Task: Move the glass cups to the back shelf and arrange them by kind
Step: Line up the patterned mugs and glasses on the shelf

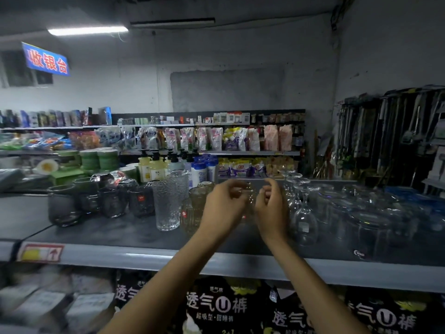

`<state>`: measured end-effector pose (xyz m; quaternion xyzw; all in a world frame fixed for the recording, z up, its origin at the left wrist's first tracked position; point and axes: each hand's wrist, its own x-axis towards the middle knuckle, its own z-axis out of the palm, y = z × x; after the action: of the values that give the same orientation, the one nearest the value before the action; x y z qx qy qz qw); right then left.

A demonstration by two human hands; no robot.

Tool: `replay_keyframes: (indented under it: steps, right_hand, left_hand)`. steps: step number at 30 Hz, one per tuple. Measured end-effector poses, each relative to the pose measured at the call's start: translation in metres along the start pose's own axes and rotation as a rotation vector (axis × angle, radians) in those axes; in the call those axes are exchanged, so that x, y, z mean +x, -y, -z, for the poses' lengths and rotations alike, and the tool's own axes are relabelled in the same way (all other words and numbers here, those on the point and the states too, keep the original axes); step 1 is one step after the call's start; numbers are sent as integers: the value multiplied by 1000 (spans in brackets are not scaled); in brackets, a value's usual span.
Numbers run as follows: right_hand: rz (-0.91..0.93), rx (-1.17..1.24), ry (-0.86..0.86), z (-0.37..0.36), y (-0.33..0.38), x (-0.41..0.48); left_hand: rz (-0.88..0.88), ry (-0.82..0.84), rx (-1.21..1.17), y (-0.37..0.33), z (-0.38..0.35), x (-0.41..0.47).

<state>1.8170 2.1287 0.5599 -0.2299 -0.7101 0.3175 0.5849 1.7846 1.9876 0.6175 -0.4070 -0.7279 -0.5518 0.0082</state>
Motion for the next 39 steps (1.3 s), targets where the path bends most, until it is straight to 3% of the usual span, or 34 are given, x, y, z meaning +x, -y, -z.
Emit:
replay_keyframes:
  steps: [3, 6, 8, 10, 14, 20, 24, 28, 34, 36, 39]
  right_hand:
    - [88, 94, 317, 0, 41, -22]
    - [-63, 162, 678, -19, 64, -45]
    - [-131, 84, 710, -38, 61, -56]
    - [-163, -28, 632, -49, 55, -62]
    - [-120, -31, 555, -45, 51, -66]
    - [-102, 174, 519, -26, 73, -61]
    - [-157, 345, 499, 2, 92, -54]
    - [-126, 245, 599, 20, 89, -55]
    - [-164, 345, 519, 36, 69, -65]
    - [-208, 335, 495, 44, 62, -67]
    - [-212, 226, 426, 59, 58, -62]
  left_hand:
    - [-150, -143, 364, 22, 45, -14]
    - [-104, -84, 703, 47, 73, -18]
    - [-48, -8, 854, 62, 78, -14]
    - [-29, 21, 856, 73, 78, -10]
    - [-15, -22, 711, 83, 78, -4]
    - [97, -86, 118, 76, 83, -13]
    - [348, -154, -567, 65, 81, -32]
    - [607, -5, -1060, 47, 73, -45]
    - [689, 151, -1070, 30, 52, -56]
    - [679, 236, -973, 32, 51, -59]
    - [550, 140, -664, 41, 54, -60]
